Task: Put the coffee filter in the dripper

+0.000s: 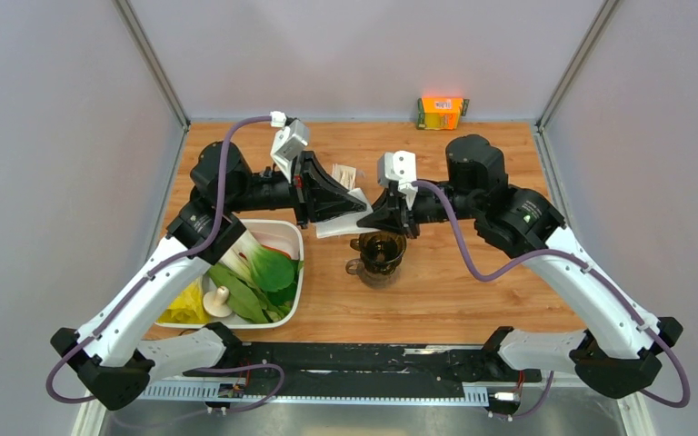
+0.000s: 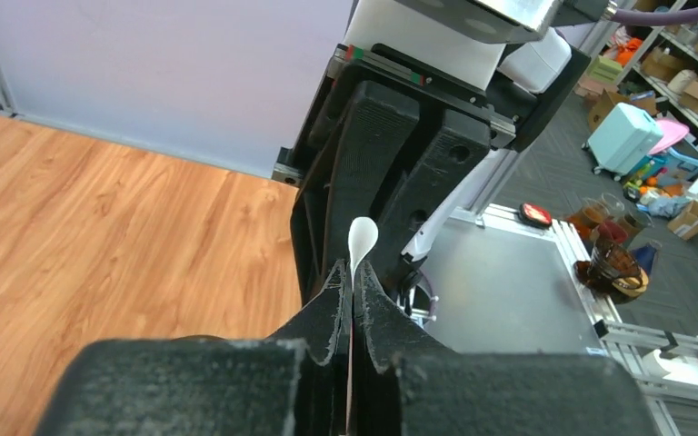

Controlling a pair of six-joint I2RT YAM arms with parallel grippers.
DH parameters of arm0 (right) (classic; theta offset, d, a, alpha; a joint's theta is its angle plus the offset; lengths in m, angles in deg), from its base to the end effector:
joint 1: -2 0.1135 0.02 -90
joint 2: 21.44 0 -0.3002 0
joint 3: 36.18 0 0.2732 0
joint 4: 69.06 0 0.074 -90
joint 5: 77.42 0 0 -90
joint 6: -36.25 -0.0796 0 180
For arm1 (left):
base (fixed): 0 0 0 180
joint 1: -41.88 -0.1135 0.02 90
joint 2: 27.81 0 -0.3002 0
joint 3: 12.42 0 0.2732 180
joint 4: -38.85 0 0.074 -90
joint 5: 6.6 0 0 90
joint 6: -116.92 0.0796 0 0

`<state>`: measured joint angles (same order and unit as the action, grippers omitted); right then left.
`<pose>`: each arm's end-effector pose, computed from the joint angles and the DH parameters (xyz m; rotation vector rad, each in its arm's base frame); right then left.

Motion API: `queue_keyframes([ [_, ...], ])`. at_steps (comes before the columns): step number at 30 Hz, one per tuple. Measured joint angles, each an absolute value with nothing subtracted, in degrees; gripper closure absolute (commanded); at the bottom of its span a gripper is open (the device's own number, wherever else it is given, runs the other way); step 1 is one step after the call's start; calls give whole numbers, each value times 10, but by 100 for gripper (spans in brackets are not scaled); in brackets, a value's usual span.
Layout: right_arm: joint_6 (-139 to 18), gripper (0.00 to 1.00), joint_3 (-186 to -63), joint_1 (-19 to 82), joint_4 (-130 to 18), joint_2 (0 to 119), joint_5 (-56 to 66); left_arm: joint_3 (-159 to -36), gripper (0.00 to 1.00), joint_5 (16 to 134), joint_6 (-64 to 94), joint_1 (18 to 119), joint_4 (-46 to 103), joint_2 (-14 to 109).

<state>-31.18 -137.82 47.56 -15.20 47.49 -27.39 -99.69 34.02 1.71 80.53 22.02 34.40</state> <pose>0.1510 0.2271 0.4926 -1.4599 1.3117 0.9388 0.1591 -0.2046 0.5128 0.9525 1.3762 -1.4797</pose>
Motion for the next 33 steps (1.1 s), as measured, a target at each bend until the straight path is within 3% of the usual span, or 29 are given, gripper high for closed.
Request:
queue_keyframes([
  [1,-312,63,-1376,476,-153,472,-274,-994,100,339,15,806,227,344],
  [3,-316,59,-1370,476,-153,465,-275,-989,100,335,15,805,235,343],
  [5,-318,68,-1367,476,-153,461,-279,-989,100,324,19,805,236,343],
  [7,-317,94,-1367,476,-153,460,-282,-993,100,308,30,806,226,344],
  [8,-317,100,-1367,476,-153,460,-284,-997,95,301,37,806,217,347],
  [9,-320,100,-1367,476,-153,461,-286,-1005,89,293,47,806,205,351],
  [10,-319,100,-1367,476,-153,461,-288,-1012,71,288,55,806,196,355],
  [11,-321,100,-1367,476,-152,461,-289,-1018,60,285,64,805,189,358],
  [12,-322,100,-1367,476,-152,461,-290,-1023,37,285,73,805,180,360],
  [13,-322,100,-1367,476,-152,461,-290,-1029,28,285,80,805,168,360],
  [18,-316,100,-1361,474,-155,459,-285,-1040,24,279,79,759,145,346],
  [21,-311,100,-1343,470,-165,446,-281,-1008,24,260,36,659,184,310],
  [27,-314,100,-1300,468,-212,405,-273,-967,39,236,29,602,187,247],
  [33,-316,99,-1277,468,-265,391,-268,-952,43,211,78,605,186,213],
])
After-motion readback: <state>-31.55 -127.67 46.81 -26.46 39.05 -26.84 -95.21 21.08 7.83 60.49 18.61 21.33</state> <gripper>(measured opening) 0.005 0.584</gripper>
